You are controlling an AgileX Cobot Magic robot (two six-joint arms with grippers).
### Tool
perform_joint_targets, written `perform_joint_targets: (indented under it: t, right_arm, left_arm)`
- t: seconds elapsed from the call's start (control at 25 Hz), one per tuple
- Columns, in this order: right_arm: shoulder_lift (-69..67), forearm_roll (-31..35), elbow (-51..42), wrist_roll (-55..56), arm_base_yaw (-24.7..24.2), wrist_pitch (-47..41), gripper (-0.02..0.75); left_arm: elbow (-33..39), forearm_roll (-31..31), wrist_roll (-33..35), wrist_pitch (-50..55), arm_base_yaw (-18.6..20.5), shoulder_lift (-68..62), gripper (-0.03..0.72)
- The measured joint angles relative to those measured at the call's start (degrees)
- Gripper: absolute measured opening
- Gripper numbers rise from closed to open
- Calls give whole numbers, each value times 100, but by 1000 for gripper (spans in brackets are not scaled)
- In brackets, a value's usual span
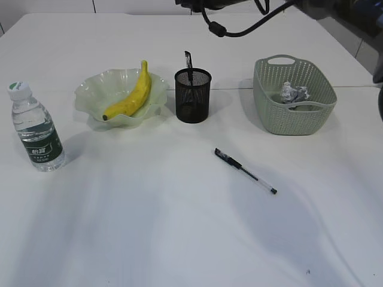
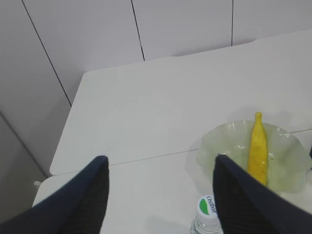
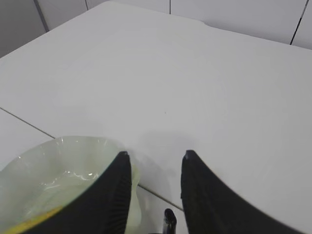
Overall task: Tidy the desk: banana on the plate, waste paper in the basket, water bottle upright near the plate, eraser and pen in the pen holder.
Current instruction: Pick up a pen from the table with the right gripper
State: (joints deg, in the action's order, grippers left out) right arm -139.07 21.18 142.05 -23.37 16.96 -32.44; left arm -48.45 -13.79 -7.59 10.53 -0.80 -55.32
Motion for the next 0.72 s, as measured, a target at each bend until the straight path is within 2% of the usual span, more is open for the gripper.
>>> perform_joint_targets:
  t: [0.32,0.72]
  right_arm:
    - [540,-300,0,0,-209,-1036,262]
    - [986,-386,0,0,-376,-2776,262]
  left_arm:
    - [0,0,0,-159,0,0,475]
    - [0,49,0,-220,0,0,475]
